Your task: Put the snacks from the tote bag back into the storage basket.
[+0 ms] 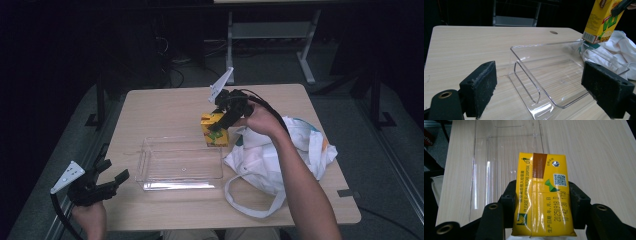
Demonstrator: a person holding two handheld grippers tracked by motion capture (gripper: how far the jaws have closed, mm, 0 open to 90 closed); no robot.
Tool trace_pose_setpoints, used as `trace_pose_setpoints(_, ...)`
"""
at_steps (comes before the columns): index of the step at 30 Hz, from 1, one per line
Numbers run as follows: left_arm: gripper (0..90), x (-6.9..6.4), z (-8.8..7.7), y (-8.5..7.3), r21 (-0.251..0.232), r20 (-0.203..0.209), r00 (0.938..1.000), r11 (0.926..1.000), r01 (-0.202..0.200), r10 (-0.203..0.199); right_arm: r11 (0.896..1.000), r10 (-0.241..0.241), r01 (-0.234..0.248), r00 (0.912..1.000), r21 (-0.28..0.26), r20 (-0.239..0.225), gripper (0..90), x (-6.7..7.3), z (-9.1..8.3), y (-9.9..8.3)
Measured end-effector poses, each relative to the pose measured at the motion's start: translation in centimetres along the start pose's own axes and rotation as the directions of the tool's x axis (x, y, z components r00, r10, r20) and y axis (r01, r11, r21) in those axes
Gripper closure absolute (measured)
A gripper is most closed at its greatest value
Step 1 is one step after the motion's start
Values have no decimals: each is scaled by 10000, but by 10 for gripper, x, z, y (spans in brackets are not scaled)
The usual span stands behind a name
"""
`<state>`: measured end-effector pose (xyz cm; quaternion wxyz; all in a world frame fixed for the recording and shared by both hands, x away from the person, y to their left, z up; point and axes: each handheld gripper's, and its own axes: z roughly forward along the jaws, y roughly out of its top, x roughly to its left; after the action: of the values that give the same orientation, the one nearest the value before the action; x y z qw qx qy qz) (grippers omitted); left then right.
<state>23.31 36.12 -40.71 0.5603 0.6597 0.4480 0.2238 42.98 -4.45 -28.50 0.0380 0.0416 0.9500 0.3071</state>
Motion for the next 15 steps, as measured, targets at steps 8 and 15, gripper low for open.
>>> trace_pose_setpoints(8,125,0,-1,0,-20,14,10000,10000,-12,12,9999,-158,158,9998,7,-156,511,-2,14,7)
trace_pose_setpoints(15,124,0,-1,0,-3,-2,10000,10000,-18,18,9998,-184,185,9994,61,-306,511,-4,24,10)
